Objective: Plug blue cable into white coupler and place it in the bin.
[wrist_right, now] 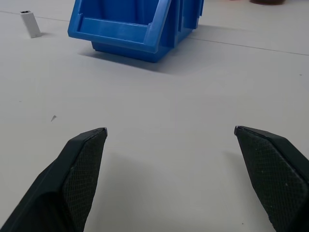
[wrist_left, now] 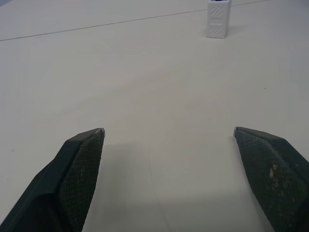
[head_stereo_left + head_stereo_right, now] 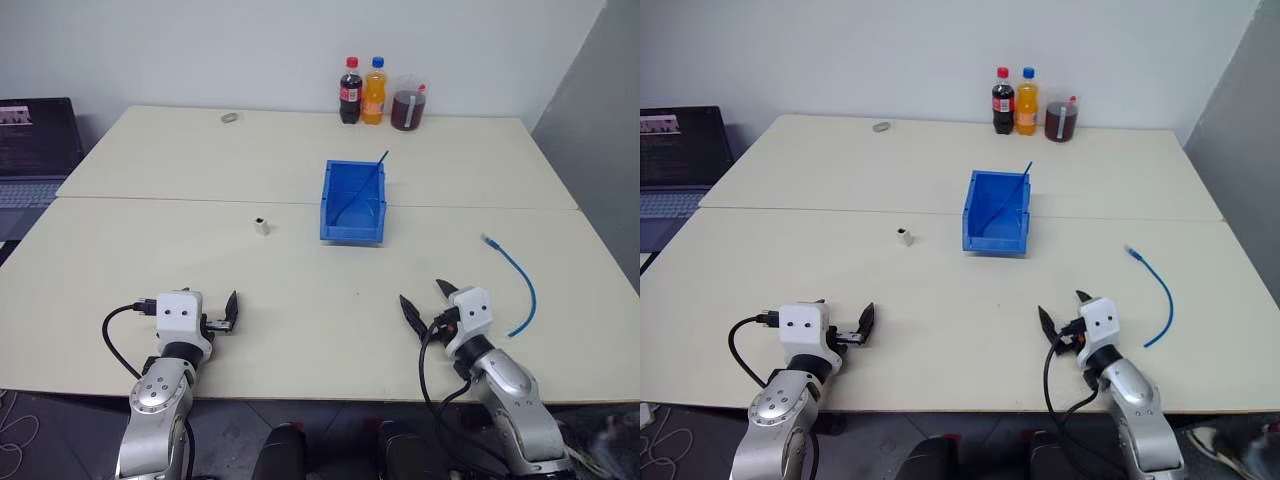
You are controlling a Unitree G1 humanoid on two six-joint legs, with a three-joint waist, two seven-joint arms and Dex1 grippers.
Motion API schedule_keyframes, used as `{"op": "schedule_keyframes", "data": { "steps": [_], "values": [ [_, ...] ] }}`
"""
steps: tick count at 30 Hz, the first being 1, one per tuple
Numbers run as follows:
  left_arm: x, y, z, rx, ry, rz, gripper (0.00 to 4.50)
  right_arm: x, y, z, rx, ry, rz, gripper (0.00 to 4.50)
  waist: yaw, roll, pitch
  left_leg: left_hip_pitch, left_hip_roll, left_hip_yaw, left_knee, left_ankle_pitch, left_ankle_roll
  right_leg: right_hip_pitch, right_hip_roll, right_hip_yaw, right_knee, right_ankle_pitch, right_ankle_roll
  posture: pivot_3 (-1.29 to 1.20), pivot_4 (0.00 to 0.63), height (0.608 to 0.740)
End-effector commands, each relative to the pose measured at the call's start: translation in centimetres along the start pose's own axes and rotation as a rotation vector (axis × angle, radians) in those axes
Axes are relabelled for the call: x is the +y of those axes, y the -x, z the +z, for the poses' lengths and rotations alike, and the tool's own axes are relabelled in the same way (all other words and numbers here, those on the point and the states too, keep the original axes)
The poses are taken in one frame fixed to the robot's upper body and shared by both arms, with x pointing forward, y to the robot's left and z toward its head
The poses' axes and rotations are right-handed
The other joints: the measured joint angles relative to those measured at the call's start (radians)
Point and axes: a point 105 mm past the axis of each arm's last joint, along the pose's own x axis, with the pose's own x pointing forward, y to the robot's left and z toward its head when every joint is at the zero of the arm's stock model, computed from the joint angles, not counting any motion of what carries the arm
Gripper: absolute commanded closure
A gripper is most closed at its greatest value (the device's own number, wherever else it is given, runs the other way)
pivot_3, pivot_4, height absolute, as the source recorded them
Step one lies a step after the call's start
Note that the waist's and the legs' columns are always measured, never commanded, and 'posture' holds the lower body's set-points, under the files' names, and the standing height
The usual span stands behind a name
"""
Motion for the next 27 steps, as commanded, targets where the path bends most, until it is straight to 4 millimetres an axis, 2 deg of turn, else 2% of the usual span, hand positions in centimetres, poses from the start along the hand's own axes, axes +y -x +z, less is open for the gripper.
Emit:
{"op": "schedule_keyframes", "data": {
  "steps": [1, 9, 12, 16, 21, 27],
  "values": [
    [0.0, 0.1, 1.5, -0.062, -0.007, 0.003, 0.0, -0.2, 0.1, 1.5, -0.05, 0.014, 0.007, 0.02, 0.0, 0.0, 0.0, 0.0, 0.0, 0.0, 0.0, 0.0, 0.0, 0.0, 0.0, 0.0, 0.0, 0.0, 0.0, 0.0, 0.15, 0.74],
    [-0.1, 0.4, 1.1, -0.051, -0.008, -0.004, 0.0, 0.0, 0.0, 1.8, -0.046, 0.017, 0.014, 0.02, 0.0, 0.0, 0.0, 0.0, 0.0, 0.0, 0.0, 0.0, 0.0, 0.0, 0.0, 0.0, 0.0, 0.0, 0.0, 0.0, 0.15, 0.74],
    [-0.6, 0.9, 2.0, -0.115, -0.008, -0.064, 0.0, 0.1, 0.0, 1.9, -0.045, 0.018, 0.018, 0.02, 0.0, 0.0, 0.0, 0.0, 0.0, 0.0, 0.0, 0.0, 0.0, 0.0, 0.0, 0.0, 0.0, 0.0, 0.0, 0.0, 0.15, 0.74],
    [-1.1, 1.4, 2.0, -0.125, 0.035, -0.139, 0.0, 0.1, 0.1, 1.7, -0.044, 0.025, 0.022, 0.02, 0.0, 0.0, 0.0, 0.0, 0.0, 0.0, 0.0, 0.0, 0.0, 0.0, 0.0, 0.0, 0.0, 0.0, 0.0, 0.0, 0.15, 0.74],
    [-1.4, 1.7, 2.2, -0.134, 0.07, -0.228, 0.0, -0.8, 0.6, 1.2, -0.042, 0.044, -0.002, 0.02, 0.0, 0.0, 0.0, 0.0, 0.0, 0.0, 0.0, 0.0, 0.0, 0.0, 0.0, 0.0, 0.0, 0.0, 0.0, 0.0, 0.15, 0.74],
    [-2.6, 0.7, 4.3, -0.172, -0.007, -0.426, 0.0, -2.3, 1.4, 2.3, -0.092, 0.094, -0.04, 0.02, 0.001, 0.0, 0.0, 0.0, 0.0, 0.0, 0.0, 0.0, 0.0, 0.0, 0.0, 0.0, 0.0, 0.0, 0.0, 0.0, 0.15, 0.74]
  ]
}}
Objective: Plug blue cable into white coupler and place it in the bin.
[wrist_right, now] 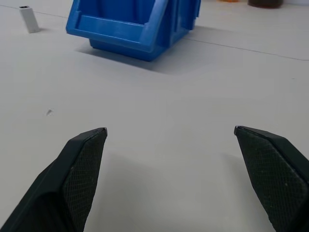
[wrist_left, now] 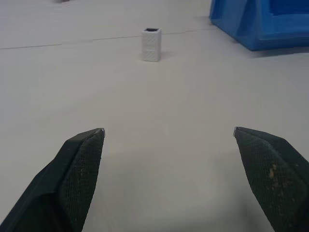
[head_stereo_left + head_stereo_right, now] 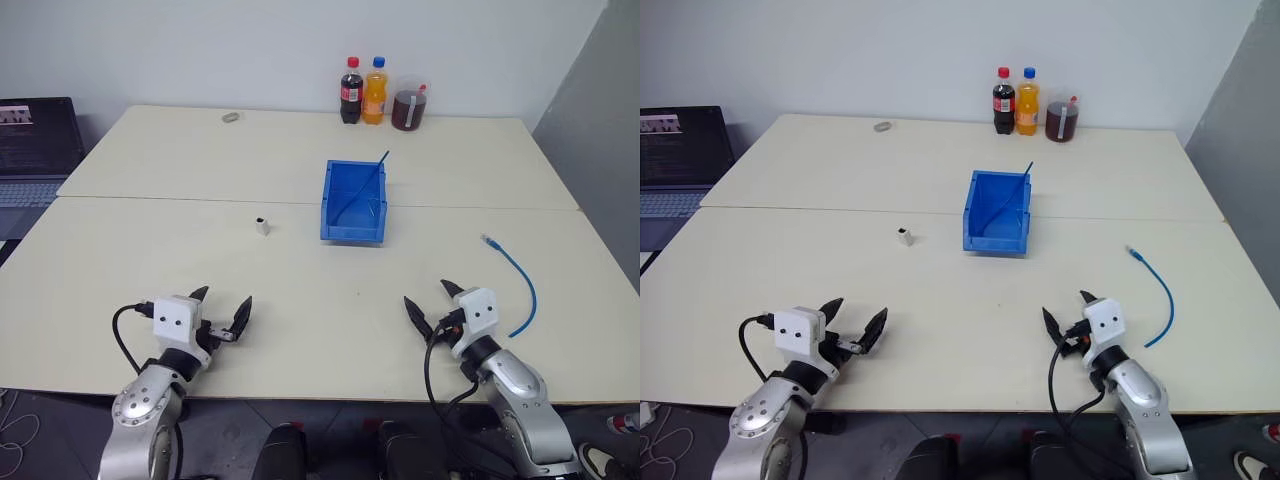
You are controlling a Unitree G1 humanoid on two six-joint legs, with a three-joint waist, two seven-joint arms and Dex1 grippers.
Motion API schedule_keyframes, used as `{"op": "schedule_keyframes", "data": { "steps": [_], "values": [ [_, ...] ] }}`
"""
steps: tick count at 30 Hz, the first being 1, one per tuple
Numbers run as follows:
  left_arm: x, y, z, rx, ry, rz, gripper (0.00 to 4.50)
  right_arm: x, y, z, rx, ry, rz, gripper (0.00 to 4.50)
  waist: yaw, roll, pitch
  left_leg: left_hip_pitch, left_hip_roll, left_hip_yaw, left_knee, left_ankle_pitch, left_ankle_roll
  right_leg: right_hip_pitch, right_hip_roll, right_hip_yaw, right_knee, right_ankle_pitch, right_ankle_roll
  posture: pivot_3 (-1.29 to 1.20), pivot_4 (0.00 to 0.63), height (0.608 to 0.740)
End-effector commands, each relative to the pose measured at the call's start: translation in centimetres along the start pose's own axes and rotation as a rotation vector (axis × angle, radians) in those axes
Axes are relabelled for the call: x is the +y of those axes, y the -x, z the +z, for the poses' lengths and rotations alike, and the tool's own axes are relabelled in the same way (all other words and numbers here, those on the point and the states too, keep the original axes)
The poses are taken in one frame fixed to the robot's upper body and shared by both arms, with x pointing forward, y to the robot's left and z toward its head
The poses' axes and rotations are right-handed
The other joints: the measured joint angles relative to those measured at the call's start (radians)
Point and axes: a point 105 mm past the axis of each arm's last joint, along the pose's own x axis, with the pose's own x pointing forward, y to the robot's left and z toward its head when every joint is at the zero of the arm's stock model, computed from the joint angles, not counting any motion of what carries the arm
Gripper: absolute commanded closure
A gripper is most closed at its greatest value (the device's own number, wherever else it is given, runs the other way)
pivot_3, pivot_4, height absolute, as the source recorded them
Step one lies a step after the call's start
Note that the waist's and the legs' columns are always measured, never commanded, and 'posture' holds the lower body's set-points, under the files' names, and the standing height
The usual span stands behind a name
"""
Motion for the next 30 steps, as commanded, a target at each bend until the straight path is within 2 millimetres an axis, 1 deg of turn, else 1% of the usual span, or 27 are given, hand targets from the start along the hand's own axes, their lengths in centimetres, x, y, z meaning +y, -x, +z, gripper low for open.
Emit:
{"op": "schedule_keyframes", "data": {
  "steps": [1, 4, 6, 7, 9, 11, 14, 17, 22, 24, 27, 28, 29, 30],
  "values": [
    [-0.8, -1.5, 2.5, -0.069, -0.054, -0.126, 0.0, -1.6, 0.7, 2.1, -0.082, 0.055, -0.035, 0.02, 0.001, 0.0, 0.0, 0.0, 0.0, 0.0, 0.0, 0.0, 0.0, 0.0, 0.0, 0.0, 0.0, 0.0, 0.0, 0.0, 0.15, 0.74],
    [-2.8, -4.0, 5.2, -0.109, -0.093, -0.328, 0.0, -5.1, 1.8, 3.4, -0.083, 0.091, -0.111, 0.02, 0.009, 0.0, 0.0, -0.001, -0.001, 0.0, 0.001, 0.0, 0.0, 0.0, 0.0, -0.001, 0.0, 0.0, 0.0, 0.0, 0.15, 0.74],
    [-3.5, -4.6, 6.3, -0.122, -0.089, -0.403, 0.0, -6.6, 2.1, 3.8, -0.077, 0.089, -0.148, 0.02, 0.01, 0.0, 0.0, -0.001, -0.001, 0.0, 0.001, 0.0, 0.0, 0.001, 0.0, 0.0, 0.0, 0.001, 0.001, 0.0, 0.15, 0.74],
    [-4.3, -5.0, 7.0, -0.12, -0.089, -0.474, 0.0, -7.9, 2.2, 4.0, -0.063, 0.091, -0.178, 0.02, 0.005, 0.0, 0.0, -0.001, -0.001, 0.001, 0.002, 0.0, 0.0, 0.001, 0.0, 0.0, -0.001, 0.001, 0.002, 0.0, 0.15, 0.74],
    [-6.3, -5.2, 8.0, -0.1, -0.073, -0.647, 0.0, -10.3, 2.3, 4.5, -0.029, 0.095, -0.227, 0.02, -0.003, 0.0, 0.0, -0.001, -0.001, 0.001, 0.001, 0.0, 0.0, 0.001, 0.0, 0.001, -0.001, 0.001, 0.002, 0.0, 0.15, 0.74],
    [-7.5, -5.0, 8.5, -0.071, -0.054, -0.765, 0.0, -11.8, 2.4, 4.6, 0.009, 0.084, -0.252, 0.02, -0.009, 0.0, 0.0, -0.001, -0.001, 0.001, 0.0, 0.0, 0.0, 0.0, 0.001, 0.001, 0.0, 0.001, 0.001, 0.0, 0.15, 0.74],
    [-9.0, -4.7, 8.8, -0.02, -0.086, -0.916, 0.0, -13.9, 2.4, 3.3, 0.136, 0.054, -0.27, 0.02, -0.013, 0.001, 0.0, 0.0, 0.0, 0.0, -0.001, 0.0, 0.0, 0.0, 0.002, 0.0, 0.0, 0.0, -0.001, 0.0, 0.15, 0.74],
    [-9.8, -4.9, 9.3, -0.012, -0.114, -0.977, 0.0, -15.5, 2.1, 1.8, 0.269, 0.037, -0.278, 0.02, -0.01, 0.001, 0.0, -0.001, 0.0, 0.0, 0.0, 0.0, 0.0, 0.0, 0.002, 0.0, 0.0, 0.0, -0.002, 0.0, 0.15, 0.74],
    [-10.6, -5.4, 9.6, -0.024, -0.138, -1.001, 0.0, -18.2, 1.5, 0.4, 0.386, -0.052, -0.321, 0.02, -0.012, 0.001, 0.0, -0.001, 0.0, 0.001, 0.0, 0.0, 0.0, 0.0, 0.002, 0.001, 0.0, 0.001, -0.001, 0.0, 0.15, 0.74],
    [-10.9, -5.5, 9.8, -0.031, -0.143, -1.004, 0.0, -18.8, 1.6, -0.4, 0.443, -0.095, -0.314, 0.02, -0.011, 0.001, 0.0, -0.001, 0.0, 0.001, 0.0, 0.0, 0.0, 0.0, 0.002, 0.001, 0.0, 0.001, -0.001, 0.0, 0.15, 0.74],
    [-11.0, -5.5, 9.9, -0.037, -0.144, -1.008, 0.0, -18.8, 1.7, -0.9, 0.491, -0.12, -0.275, 0.54, -0.008, 0.002, 0.0, -0.001, 0.0, 0.001, 0.0, 0.0, 0.0, 0.0, 0.002, 0.001, 0.0, 0.001, -0.001, 0.0, 0.15, 0.74],
    [-11.0, -5.5, 9.9, -0.038, -0.144, -1.008, 0.0, -18.8, 1.8, -1.0, 0.5, -0.123, -0.27, 0.79, -0.008, 0.002, 0.0, -0.001, 0.0, 0.0, 0.0, 0.0, 0.0, 0.0, 0.002, 0.001, 0.0, 0.001, -0.001, 0.0, 0.15, 0.74],
    [-11.0, -5.6, 9.8, -0.038, -0.146, -1.002, 0.0, -18.8, 1.8, -1.2, 0.514, -0.139, -0.254, 0.9, -0.006, 0.001, 0.0, -0.001, 0.0, 0.0, 0.0, 0.0, 0.0, 0.0, 0.002, 0.001, -0.001, 0.001, -0.001, 0.0, 0.15, 0.74],
    [-10.9, -5.6, 9.7, -0.038, -0.149, -0.997, 0.0, -18.7, 1.9, -1.3, 0.526, -0.15, -0.24, 1.29, -0.003, 0.002, 0.0, -0.001, 0.0, 0.0, 0.0, 0.0, 0.0, 0.0, 0.002, 0.001, -0.001, 0.001, -0.001, 0.0, 0.15, 0.74]
  ]
}}
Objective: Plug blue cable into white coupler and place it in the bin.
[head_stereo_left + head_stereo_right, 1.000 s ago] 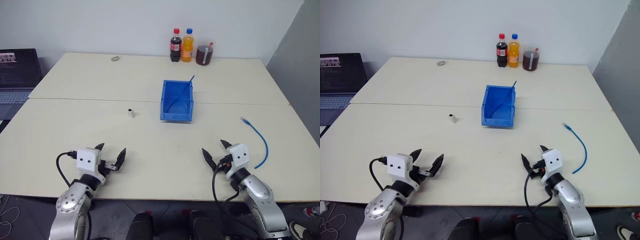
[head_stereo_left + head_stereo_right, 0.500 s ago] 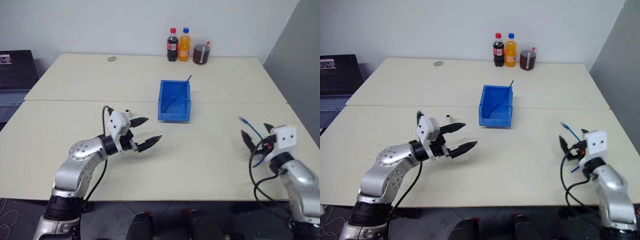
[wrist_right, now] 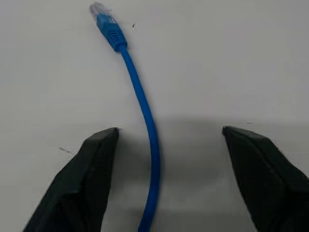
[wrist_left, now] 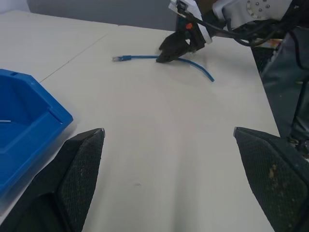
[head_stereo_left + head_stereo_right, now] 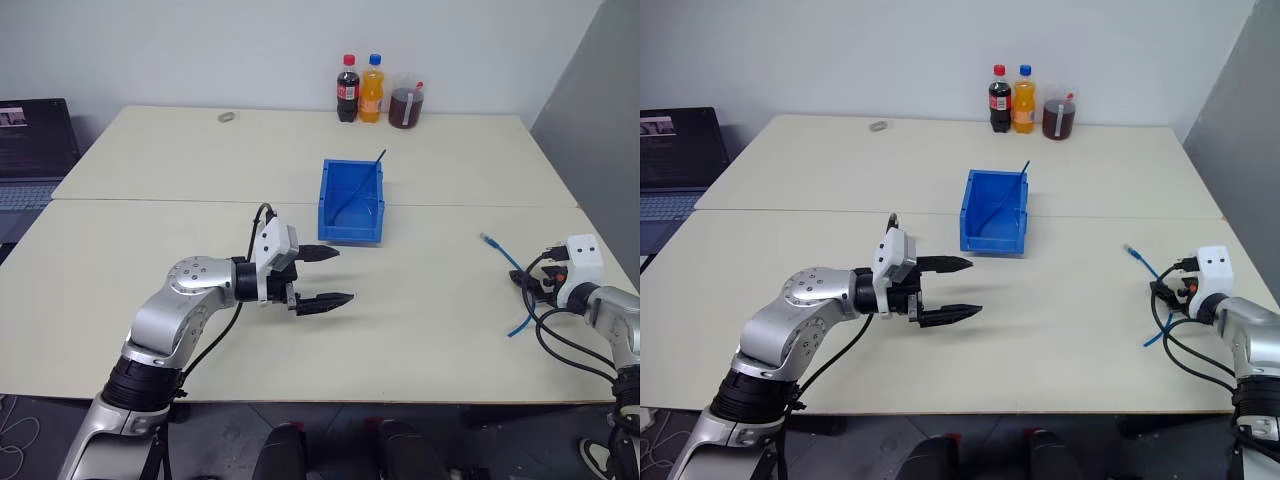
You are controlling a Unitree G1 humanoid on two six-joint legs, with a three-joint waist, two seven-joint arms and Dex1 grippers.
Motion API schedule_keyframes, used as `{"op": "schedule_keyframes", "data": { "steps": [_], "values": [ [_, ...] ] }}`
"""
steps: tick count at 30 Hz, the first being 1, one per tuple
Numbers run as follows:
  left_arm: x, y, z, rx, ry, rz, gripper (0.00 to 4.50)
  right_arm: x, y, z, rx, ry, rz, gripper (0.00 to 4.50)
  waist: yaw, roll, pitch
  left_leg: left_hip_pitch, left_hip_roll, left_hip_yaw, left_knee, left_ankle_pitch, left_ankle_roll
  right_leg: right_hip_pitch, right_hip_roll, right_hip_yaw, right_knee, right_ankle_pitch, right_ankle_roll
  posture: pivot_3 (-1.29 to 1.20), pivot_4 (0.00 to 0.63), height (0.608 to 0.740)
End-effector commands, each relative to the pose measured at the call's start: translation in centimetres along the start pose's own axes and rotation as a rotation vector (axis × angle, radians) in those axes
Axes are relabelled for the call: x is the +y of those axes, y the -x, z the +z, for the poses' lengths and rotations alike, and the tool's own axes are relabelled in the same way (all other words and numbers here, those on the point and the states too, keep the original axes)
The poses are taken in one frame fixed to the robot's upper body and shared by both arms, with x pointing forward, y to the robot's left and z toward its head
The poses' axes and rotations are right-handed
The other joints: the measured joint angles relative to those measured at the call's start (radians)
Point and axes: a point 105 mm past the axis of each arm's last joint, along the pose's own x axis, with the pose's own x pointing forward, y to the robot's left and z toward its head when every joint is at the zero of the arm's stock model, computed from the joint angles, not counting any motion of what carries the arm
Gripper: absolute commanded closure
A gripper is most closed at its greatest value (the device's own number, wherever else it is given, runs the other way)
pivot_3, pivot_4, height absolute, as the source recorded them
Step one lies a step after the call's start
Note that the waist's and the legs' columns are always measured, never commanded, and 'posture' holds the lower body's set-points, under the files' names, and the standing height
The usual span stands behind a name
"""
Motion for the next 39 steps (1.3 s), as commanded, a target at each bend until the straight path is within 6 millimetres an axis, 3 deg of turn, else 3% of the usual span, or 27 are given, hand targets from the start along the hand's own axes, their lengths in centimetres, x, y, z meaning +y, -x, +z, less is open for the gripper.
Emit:
{"op": "schedule_keyframes", "data": {
  "steps": [1, 13, 18, 23, 25, 29, 35, 39],
  "values": [
    [0.1, 0.0, 0.6, -0.013, -0.045, 0.007, 0.0, -0.3, 0.1, -0.7, 0.066, -0.016, 0.044, 1.32, 0.004, 0.0, 0.0, 0.0, 0.0, 0.0, 0.001, 0.0, 0.0, 0.0, 0.0, 0.0, 0.0, 0.0, 0.0, 0.0, 0.15, 0.74],
    [-0.2, 0.4, 0.1, 0.012, -0.042, -0.011, 0.0, -0.4, 0.1, -0.1, 0.057, 0.083, 0.079, 4.31, 0.005, 0.0, 0.0, 0.0, 0.0, 0.0, 0.001, 0.0, 0.0, 0.001, 0.0, 0.0, 0.0, 0.0, 0.001, 0.0, 0.15, 0.74],
    [-0.1, 0.7, 0.1, -0.004, -0.041, 0.014, 0.0, 1.1, 0.3, 2.8, -0.056, 0.207, 0.141, 4.45, 0.004, 0.0, 0.0, 0.0, 0.0, 0.0, 0.001, 0.0, 0.0, 0.0, 0.0, 0.0, 0.0, 0.0, 0.001, 0.0, 0.15, 0.74],
    [-1.3, 3.4, -3.4, 0.115, 0.027, 0.041, 0.0, 7.1, 2.0, 5.4, -0.139, 0.464, 0.398, 4.45, -0.016, 0.003, 0.001, 0.0, 0.0, 0.0, 0.0, 0.0, 0.0, 0.0, 0.0, 0.001, 0.001, 0.0, 0.0, 0.0, 0.15, 0.74],
    [-1.8, 5.0, -4.9, 0.188, 0.028, 0.05, 0.0, 10.7, 2.6, 6.1, -0.191, 0.595, 0.53, 4.45, -0.018, 0.003, 0.001, 0.0, 0.001, -0.001, 0.0, 0.0, 0.0, -0.001, 0.0, 0.0, 0.001, 0.0, 0.0, 0.0, 0.15, 0.74],
    [-1.4, 7.6, -5.8, 0.233, 0.051, 0.129, 0.0, 17.6, 3.6, 6.1, -0.257, 0.777, 0.772, 4.45, -0.021, 0.003, 0.001, 0.001, 0.002, -0.001, -0.001, 0.0, 0.0, -0.001, 0.001, 0.0, 0.001, -0.001, 0.0, 0.0, 0.15, 0.74],
    [-1.2, 10.9, -6.4, 0.301, 0.056, 0.217, 0.0, 25.6, 2.0, 5.5, -0.296, 0.88, 0.99, 4.45, -0.016, 0.003, 0.002, 0.0, 0.002, -0.001, 0.0, 0.0, 0.0, -0.001, 0.0, -0.001, 0.001, -0.001, 0.001, 0.0, 0.15, 0.74],
    [-1.3, 12.0, -6.6, 0.327, 0.06, 0.248, 0.0, 29.5, 0.8, 5.6, -0.324, 0.915, 1.068, 4.45, -0.009, 0.003, 0.003, -0.001, 0.001, -0.001, 0.0, 0.0, 0.0, -0.002, 0.0, -0.002, 0.001, 0.0, 0.0, 0.0, 0.15, 0.74]
  ]
}}
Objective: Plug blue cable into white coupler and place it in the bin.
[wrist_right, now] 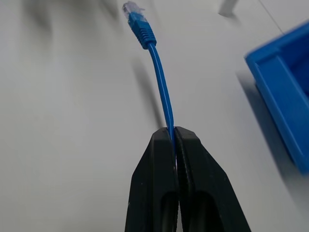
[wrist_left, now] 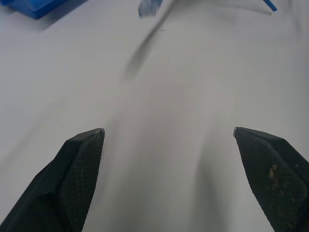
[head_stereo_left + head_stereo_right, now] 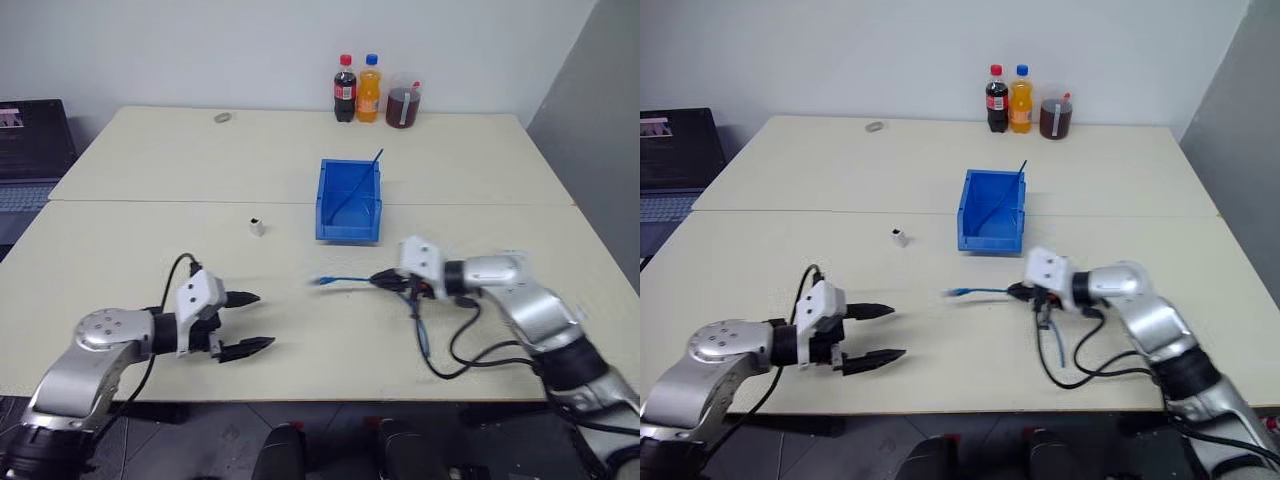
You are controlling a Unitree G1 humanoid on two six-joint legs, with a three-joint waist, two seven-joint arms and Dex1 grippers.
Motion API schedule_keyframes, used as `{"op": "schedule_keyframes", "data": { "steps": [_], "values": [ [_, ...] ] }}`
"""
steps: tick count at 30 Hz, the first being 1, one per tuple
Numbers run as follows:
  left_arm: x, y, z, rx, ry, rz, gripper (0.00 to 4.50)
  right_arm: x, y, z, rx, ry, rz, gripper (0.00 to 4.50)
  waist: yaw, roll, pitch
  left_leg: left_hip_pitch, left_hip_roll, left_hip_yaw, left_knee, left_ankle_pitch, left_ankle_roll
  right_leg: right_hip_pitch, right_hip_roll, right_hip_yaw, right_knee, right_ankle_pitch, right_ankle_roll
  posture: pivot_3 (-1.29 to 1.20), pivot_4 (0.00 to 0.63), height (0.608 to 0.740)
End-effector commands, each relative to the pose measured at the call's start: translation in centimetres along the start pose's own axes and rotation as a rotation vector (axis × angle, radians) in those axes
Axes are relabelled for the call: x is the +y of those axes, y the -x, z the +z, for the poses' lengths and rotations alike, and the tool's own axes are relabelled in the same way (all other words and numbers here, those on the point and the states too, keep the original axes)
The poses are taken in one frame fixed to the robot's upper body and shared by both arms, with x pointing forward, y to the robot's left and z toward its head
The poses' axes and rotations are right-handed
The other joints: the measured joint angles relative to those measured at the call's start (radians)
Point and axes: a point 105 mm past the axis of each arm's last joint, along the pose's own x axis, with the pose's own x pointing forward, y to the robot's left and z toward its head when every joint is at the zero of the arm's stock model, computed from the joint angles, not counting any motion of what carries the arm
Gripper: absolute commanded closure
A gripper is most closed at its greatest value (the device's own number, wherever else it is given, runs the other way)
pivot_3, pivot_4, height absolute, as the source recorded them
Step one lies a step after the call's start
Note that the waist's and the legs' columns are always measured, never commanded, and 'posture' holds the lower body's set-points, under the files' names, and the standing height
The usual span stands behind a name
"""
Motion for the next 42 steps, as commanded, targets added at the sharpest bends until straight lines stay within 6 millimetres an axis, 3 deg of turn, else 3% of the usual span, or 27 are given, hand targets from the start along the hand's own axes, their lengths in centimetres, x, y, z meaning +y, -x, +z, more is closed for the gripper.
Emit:
{"op": "schedule_keyframes", "data": {
  "steps": [1, 4, 8, 14, 18, 24, 31, 34, 42],
  "values": [
    [0.5, 1.4, 0.4, 0.006, -0.035, 0.053, 0.0, -0.2, -2.9, 1.5, -0.034, 0.08, 0.06, 4.45, 0.0, -0.001, 0.0, 0.0, 0.0, 0.001, 0.0, 0.0, 0.0, 0.0, 0.0, 0.0, 0.0, 0.0, -0.001, 0.0, 0.15, 0.74],
    [0.5, 1.6, 0.2, 0.011, -0.029, 0.061, 0.0, -0.3, -4.4, 2.0, -0.06, 0.093, 0.073, 4.45, 0.006, -0.001, 0.0, 0.0, 0.0, 0.0, 0.0, 0.0, 0.0, -0.001, 0.0, -0.001, 0.0, 0.002, -0.005, 0.0, 0.15, 0.74],
    [0.8, 1.9, 0.2, -0.005, 0.003, 0.083, 0.0, -0.1, -4.8, 2.1, -0.07, 0.111, 0.1, 3.68, 0.016, 0.0, 0.0, 0.0, 0.0, 0.0, -0.001, 0.0, 0.0, -0.001, 0.0, -0.001, 0.0, 0.002, -0.005, 0.0, 0.15, 0.74],
    [2.0, 2.1, -0.5, 0.021, 0.001, 0.107, 0.0, 1.0, -2.7, 1.9, -0.072, 0.134, 0.177, 2.07, 0.016, 0.0, 0.0, 0.0, 0.001, 0.0, -0.001, 0.0, 0.0, -0.001, 0.0, -0.001, 0.001, 0.002, -0.005, 0.0, 0.15, 0.74],
    [3.0, 1.3, -0.4, 0.025, -0.025, 0.103, 0.0, 2.3, -0.1, 2.3, -0.077, 0.075, 0.218, 1.1, 0.019, 0.0, 0.0, 0.0, 0.0, 0.0, -0.001, 0.0, 0.0, 0.0, 0.0, -0.002, 0.001, 0.001, -0.005, 0.0, 0.15, 0.74],
    [4.7, -1.2, 0.1, 0.035, -0.094, 0.078, 0.0, 3.3, 1.8, 2.9, -0.083, 0.011, 0.177, 1.1, 0.016, -0.001, 0.0, 0.0, 0.0, -0.001, 0.0, 0.0, 0.0, 0.0, 0.0, -0.002, 0.001, 0.002, -0.005, 0.0, 0.15, 0.74],
    [4.4, -2.7, -0.7, 0.078, -0.142, -0.007, 0.0, 3.5, 3.0, 3.2, -0.08, -0.021, 0.12, 1.1, 0.012, -0.001, 0.0, 0.0, 0.001, 0.0, 0.0, 0.0, 0.0, -0.001, 0.001, -0.001, 0.001, 0.001, -0.005, 0.0, 0.15, 0.74],
    [4.2, -3.1, -1.3, 0.087, -0.138, -0.029, 0.39, 3.3, 3.3, 3.6, -0.088, -0.032, 0.096, 1.07, 0.015, -0.001, 0.0, -0.001, 0.001, 0.0, 0.0, 0.0, 0.0, -0.001, 0.001, -0.001, 0.001, 0.001, -0.005, 0.0, 0.15, 0.74],
    [3.7, -4.0, -2.5, 0.099, -0.129, -0.048, 2.24, 3.4, 3.5, 3.9, -0.096, -0.052, 0.075, 1.07, 0.016, -0.001, 0.0, 0.0, 0.0, 0.0, 0.0, 0.0, 0.0, 0.0, 0.001, -0.001, 0.001, 0.001, -0.005, 0.0, 0.15, 0.74]
  ]
}}
